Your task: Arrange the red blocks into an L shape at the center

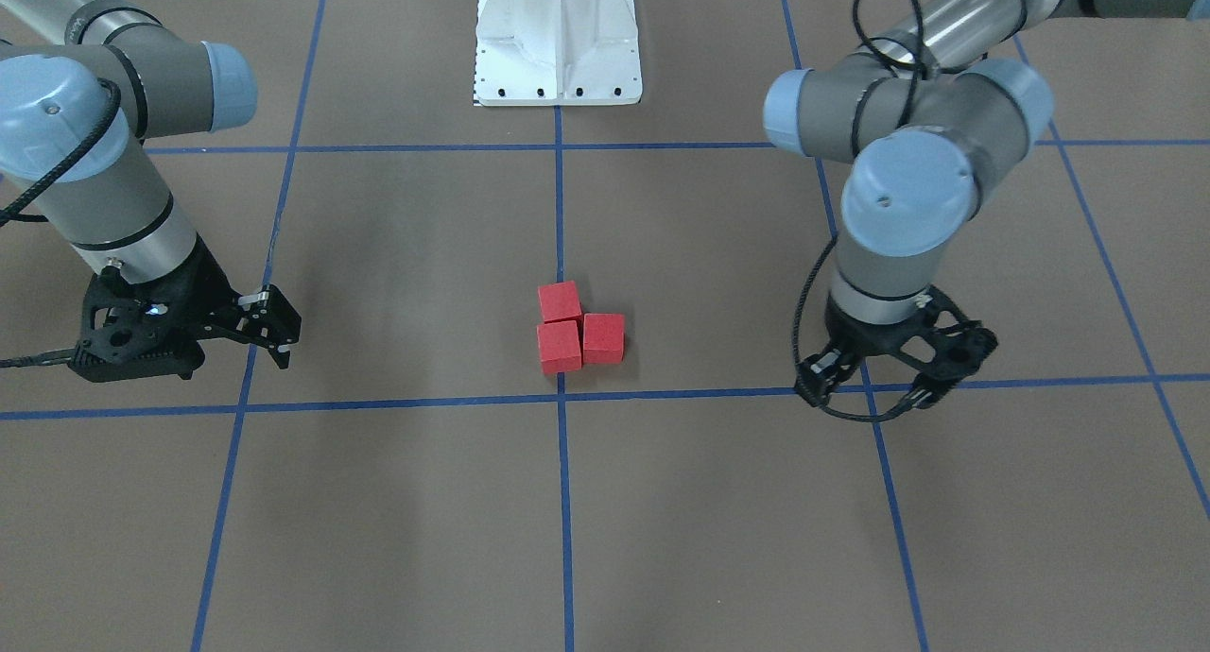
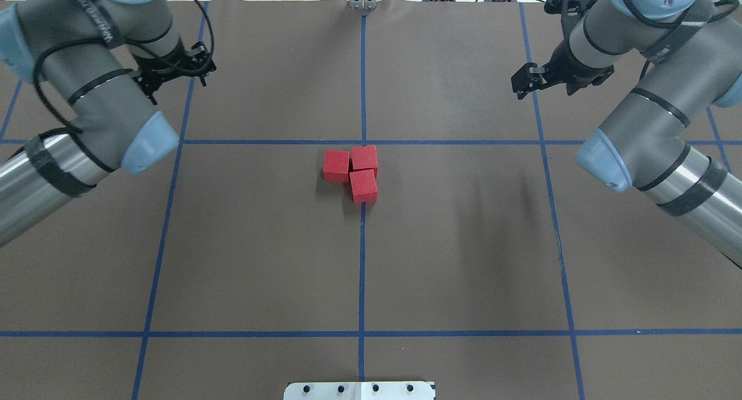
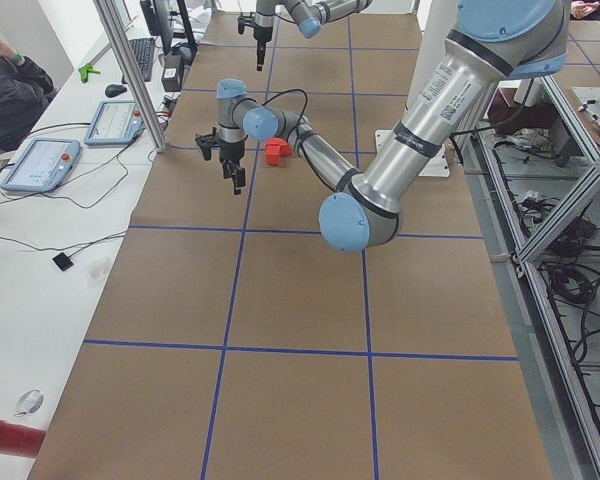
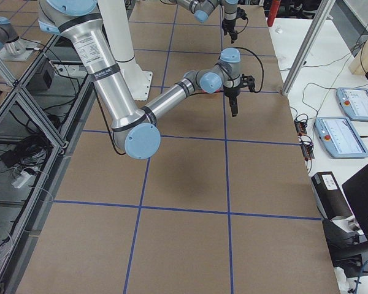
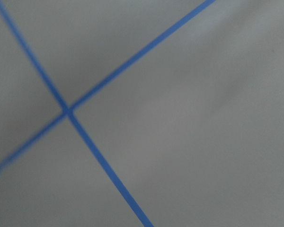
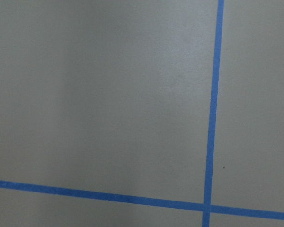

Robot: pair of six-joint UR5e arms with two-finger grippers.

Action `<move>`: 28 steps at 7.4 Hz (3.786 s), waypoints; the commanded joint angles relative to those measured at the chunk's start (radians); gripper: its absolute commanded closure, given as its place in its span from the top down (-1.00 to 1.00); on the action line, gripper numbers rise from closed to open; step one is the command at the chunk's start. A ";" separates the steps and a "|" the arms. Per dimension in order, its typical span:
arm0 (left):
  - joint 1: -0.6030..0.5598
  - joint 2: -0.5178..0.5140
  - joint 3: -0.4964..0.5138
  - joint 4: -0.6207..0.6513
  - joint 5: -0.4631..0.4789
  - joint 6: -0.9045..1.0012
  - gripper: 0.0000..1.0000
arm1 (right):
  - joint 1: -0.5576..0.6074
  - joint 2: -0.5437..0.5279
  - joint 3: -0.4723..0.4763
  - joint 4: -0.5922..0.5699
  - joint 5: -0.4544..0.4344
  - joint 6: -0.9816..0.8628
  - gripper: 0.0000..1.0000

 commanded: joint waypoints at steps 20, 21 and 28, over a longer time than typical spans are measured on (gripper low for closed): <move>-0.618 0.601 -0.009 -0.231 -0.392 1.189 0.99 | 0.590 -0.387 -0.107 -0.076 0.367 -0.601 0.98; -0.618 0.603 -0.009 -0.221 -0.396 1.189 0.99 | 0.588 -0.387 -0.107 -0.081 0.364 -0.602 0.98; -0.618 0.607 -0.007 -0.212 -0.394 1.189 0.99 | 0.565 -0.393 -0.109 -0.111 0.298 -0.671 0.98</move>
